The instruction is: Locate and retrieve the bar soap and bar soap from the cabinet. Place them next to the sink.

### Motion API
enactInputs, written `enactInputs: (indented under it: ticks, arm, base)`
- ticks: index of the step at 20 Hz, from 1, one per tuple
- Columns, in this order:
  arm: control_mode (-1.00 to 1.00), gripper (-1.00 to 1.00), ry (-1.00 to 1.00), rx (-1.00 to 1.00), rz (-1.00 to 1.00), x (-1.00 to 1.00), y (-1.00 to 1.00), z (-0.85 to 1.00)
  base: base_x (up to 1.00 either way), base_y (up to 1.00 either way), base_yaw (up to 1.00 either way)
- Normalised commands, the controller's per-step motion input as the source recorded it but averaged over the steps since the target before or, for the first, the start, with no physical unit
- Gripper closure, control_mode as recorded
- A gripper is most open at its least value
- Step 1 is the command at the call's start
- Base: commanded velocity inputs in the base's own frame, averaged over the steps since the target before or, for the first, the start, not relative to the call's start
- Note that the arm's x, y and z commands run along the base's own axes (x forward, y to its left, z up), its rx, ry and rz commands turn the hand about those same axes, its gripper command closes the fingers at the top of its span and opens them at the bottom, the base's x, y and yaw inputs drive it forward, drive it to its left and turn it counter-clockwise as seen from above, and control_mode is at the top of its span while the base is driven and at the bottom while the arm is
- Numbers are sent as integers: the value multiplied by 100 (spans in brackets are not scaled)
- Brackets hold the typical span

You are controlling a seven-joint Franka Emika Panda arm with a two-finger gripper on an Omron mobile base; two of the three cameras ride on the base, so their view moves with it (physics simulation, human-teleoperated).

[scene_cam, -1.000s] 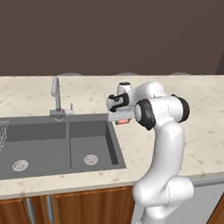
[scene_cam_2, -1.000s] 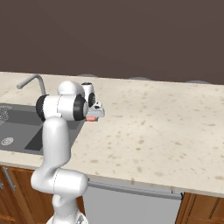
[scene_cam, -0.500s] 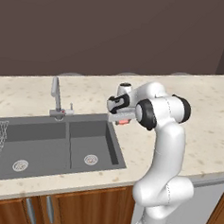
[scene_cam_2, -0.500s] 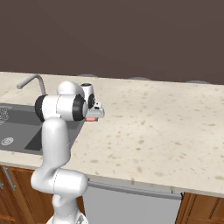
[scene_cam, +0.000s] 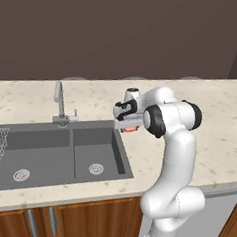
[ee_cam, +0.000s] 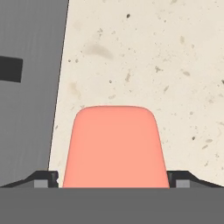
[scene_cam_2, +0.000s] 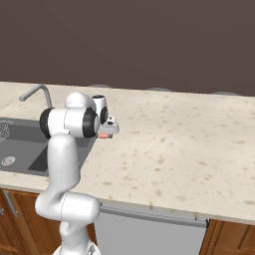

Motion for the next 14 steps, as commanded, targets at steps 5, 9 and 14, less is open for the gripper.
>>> enactInputs:
  ticks: [5,9,14]
  arm:
    - [-100,-100,1,0,0,-2,0,-1]
    - [-100,-100,7,0,0,-7,0,26]
    - [-100,-100,2,0,0,-21,0,38]
  base:
    - [0,0,0]
    - [0,0,0]
    - [0,0,0]
